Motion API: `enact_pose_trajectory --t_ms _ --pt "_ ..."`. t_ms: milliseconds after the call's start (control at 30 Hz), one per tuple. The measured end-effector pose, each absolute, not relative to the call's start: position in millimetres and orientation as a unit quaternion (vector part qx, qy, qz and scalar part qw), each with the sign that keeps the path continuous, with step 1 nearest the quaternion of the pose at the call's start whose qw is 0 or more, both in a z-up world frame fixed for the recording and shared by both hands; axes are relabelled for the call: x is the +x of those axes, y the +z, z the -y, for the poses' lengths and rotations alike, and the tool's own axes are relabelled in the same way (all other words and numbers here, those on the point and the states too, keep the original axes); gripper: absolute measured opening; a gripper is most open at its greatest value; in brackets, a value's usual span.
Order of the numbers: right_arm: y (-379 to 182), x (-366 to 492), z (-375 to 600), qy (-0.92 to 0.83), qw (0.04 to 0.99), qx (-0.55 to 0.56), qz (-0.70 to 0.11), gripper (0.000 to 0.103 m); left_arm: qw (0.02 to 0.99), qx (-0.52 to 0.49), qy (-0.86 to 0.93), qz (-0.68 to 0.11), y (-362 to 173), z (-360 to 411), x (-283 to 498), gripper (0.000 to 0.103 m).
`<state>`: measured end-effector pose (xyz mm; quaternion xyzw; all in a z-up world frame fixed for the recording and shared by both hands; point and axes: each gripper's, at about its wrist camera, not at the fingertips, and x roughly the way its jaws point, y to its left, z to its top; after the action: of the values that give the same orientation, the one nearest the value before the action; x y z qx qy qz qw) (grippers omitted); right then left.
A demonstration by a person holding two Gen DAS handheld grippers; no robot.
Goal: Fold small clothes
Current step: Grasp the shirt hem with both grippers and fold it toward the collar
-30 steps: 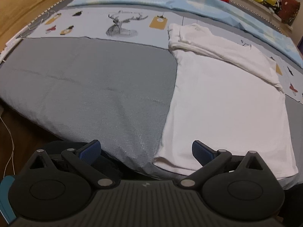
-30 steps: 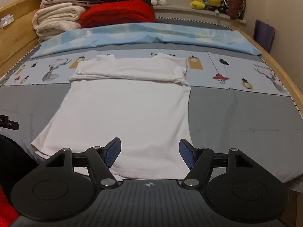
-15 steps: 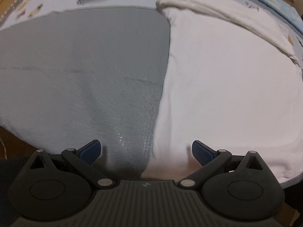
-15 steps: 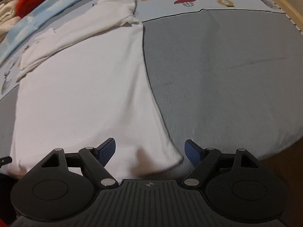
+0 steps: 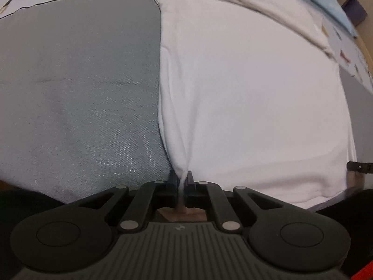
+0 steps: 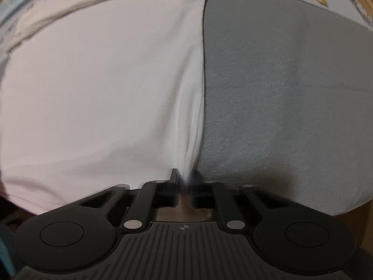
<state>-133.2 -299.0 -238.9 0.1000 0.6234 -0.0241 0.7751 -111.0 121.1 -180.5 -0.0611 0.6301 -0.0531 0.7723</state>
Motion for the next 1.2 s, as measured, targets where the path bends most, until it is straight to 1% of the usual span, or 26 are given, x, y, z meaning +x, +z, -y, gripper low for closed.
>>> enact_pose_trajectory --t_ms 200,367,567,667,767,867,1000,1100,1200 --pt "-192.4 -163.2 314.6 -0.008 0.806 0.159 -0.570 0.008 0.805 -0.077 -0.091 -0.582 -119.7 -132.4 -132.3 0.005" --pt "-154.5 -197.7 326.3 0.007 0.820 0.190 -0.541 0.008 0.808 -0.115 -0.108 -0.568 -80.3 -138.4 -164.2 0.005" --pt "-128.5 -255.9 341.6 0.021 0.810 0.221 -0.543 0.008 0.794 -0.129 -0.118 -0.582 -58.7 -134.6 -215.6 0.005" --pt "-117.1 -282.7 344.1 0.021 0.803 0.237 -0.547 0.008 0.785 -0.133 -0.111 -0.595 -59.6 -135.3 -238.2 0.005" --pt "-108.3 -291.7 344.2 0.023 0.798 0.248 -0.549 0.008 0.778 -0.139 -0.104 -0.604 -62.5 -138.9 -239.3 0.005" --pt "-95.9 -275.3 340.0 0.026 0.803 0.240 -0.544 0.008 0.789 -0.150 -0.103 -0.587 -48.7 -139.2 -212.2 0.005" --pt "-73.7 -222.6 339.1 0.039 0.822 0.229 -0.520 0.008 0.817 -0.140 -0.113 -0.548 -23.8 -133.3 -142.5 0.005" --pt "-69.0 -158.4 342.2 0.043 0.830 0.219 -0.511 0.008 0.827 -0.129 -0.107 -0.536 -23.5 -125.5 -70.0 0.005" --pt "-81.4 -81.1 344.8 0.034 0.829 0.209 -0.517 0.008 0.829 -0.121 -0.087 -0.540 -40.9 -118.7 5.8 0.005"
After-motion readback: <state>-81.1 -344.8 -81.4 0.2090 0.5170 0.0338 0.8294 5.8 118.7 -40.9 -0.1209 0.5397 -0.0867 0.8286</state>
